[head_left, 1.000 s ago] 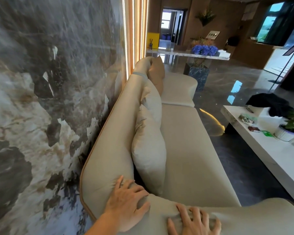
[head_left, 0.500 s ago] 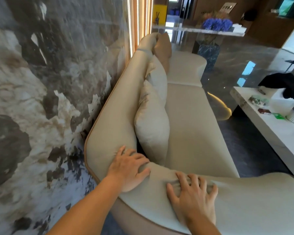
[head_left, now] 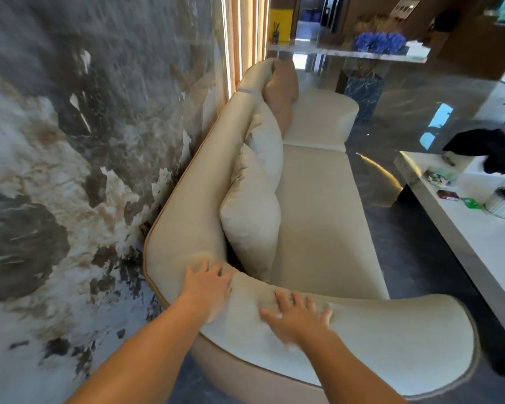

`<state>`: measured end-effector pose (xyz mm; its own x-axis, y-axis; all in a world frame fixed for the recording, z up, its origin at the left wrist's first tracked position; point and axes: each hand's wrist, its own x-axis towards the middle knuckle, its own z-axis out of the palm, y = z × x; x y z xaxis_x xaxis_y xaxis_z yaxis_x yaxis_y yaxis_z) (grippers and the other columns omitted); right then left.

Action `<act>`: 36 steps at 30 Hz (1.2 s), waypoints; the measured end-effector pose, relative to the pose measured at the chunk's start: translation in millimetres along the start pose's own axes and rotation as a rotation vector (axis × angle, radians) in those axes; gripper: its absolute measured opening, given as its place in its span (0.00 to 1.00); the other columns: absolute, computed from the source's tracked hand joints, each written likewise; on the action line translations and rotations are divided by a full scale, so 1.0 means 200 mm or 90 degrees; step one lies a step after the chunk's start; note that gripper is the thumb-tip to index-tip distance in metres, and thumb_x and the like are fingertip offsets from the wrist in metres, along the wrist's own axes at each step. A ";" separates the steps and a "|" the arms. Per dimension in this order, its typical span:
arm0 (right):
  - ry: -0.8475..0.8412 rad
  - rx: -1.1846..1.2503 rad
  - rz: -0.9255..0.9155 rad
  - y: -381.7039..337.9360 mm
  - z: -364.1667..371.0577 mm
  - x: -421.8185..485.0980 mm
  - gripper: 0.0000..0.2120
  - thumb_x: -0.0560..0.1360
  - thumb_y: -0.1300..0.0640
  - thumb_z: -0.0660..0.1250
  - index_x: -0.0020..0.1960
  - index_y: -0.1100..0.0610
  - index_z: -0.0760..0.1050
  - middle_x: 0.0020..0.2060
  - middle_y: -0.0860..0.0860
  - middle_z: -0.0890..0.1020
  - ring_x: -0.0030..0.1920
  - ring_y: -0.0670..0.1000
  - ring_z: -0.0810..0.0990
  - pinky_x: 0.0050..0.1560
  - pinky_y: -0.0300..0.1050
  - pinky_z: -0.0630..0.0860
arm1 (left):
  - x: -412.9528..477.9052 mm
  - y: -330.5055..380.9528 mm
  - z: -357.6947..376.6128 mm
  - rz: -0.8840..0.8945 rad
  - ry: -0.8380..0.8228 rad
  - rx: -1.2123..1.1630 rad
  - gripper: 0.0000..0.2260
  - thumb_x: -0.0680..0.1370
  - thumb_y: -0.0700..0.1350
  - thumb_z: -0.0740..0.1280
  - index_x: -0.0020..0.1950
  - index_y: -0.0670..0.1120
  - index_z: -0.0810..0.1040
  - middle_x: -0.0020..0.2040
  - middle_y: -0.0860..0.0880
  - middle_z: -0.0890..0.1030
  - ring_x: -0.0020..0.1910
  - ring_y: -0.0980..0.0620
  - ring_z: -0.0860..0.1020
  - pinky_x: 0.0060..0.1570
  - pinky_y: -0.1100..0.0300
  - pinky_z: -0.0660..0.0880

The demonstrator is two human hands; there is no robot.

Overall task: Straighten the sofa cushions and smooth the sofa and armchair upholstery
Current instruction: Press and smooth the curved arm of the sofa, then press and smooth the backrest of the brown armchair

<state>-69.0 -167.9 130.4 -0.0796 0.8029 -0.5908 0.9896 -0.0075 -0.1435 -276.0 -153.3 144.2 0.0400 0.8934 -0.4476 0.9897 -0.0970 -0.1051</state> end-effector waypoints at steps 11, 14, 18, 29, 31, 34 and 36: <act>-0.034 -0.054 0.041 0.23 -0.29 -1.50 0.25 0.80 0.45 0.63 0.72 0.58 0.71 0.72 0.57 0.73 0.71 0.60 0.71 0.71 0.54 0.70 | -1.53 0.29 -0.62 0.122 -0.097 0.100 0.13 0.81 0.43 0.57 0.56 0.40 0.78 0.49 0.43 0.78 0.46 0.43 0.77 0.51 0.48 0.76; 0.012 -0.072 0.049 0.24 -0.26 -2.11 0.24 0.81 0.46 0.63 0.71 0.60 0.72 0.71 0.59 0.74 0.69 0.61 0.73 0.70 0.54 0.70 | -2.08 0.37 -0.69 0.144 -0.022 0.159 0.14 0.82 0.45 0.56 0.61 0.40 0.77 0.59 0.41 0.78 0.56 0.41 0.77 0.57 0.47 0.75; 0.068 0.007 0.053 0.27 -0.20 -2.69 0.21 0.79 0.48 0.62 0.66 0.61 0.75 0.67 0.60 0.77 0.65 0.62 0.77 0.67 0.56 0.74 | -2.52 0.50 -0.72 0.137 0.076 0.179 0.17 0.81 0.50 0.56 0.64 0.44 0.75 0.64 0.43 0.77 0.60 0.42 0.76 0.59 0.46 0.75; 0.137 0.114 0.187 1.11 0.27 -3.99 0.18 0.79 0.48 0.59 0.55 0.61 0.78 0.64 0.60 0.78 0.61 0.63 0.77 0.63 0.60 0.76 | -3.41 1.49 -0.60 0.319 0.173 0.227 0.18 0.79 0.54 0.54 0.62 0.50 0.77 0.63 0.45 0.79 0.60 0.43 0.77 0.52 0.52 0.74; 0.162 0.143 0.225 1.32 0.41 -4.23 0.17 0.78 0.49 0.60 0.56 0.60 0.78 0.65 0.60 0.78 0.63 0.62 0.78 0.63 0.59 0.76 | -3.56 1.77 -0.55 0.360 0.176 0.283 0.19 0.80 0.53 0.53 0.61 0.48 0.77 0.62 0.46 0.79 0.61 0.43 0.76 0.49 0.51 0.70; 0.190 0.182 0.287 1.70 0.65 -4.61 0.13 0.75 0.57 0.64 0.56 0.59 0.80 0.62 0.59 0.81 0.63 0.60 0.79 0.66 0.57 0.75 | -3.77 2.26 -0.47 0.429 0.219 0.298 0.19 0.80 0.54 0.53 0.60 0.47 0.78 0.62 0.45 0.79 0.61 0.44 0.77 0.55 0.53 0.74; 0.185 0.205 0.328 1.98 0.83 -4.88 0.06 0.72 0.60 0.65 0.48 0.57 0.78 0.54 0.58 0.81 0.62 0.60 0.80 0.62 0.55 0.78 | -3.95 2.63 -0.40 0.467 0.212 0.285 0.19 0.79 0.55 0.53 0.59 0.48 0.78 0.62 0.46 0.79 0.58 0.45 0.78 0.53 0.54 0.74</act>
<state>380.6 -1052.9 518.9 0.4732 0.7765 -0.4161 0.8039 -0.5738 -0.1567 223.7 -874.9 514.4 0.7422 0.6149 -0.2665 0.5586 -0.7873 -0.2608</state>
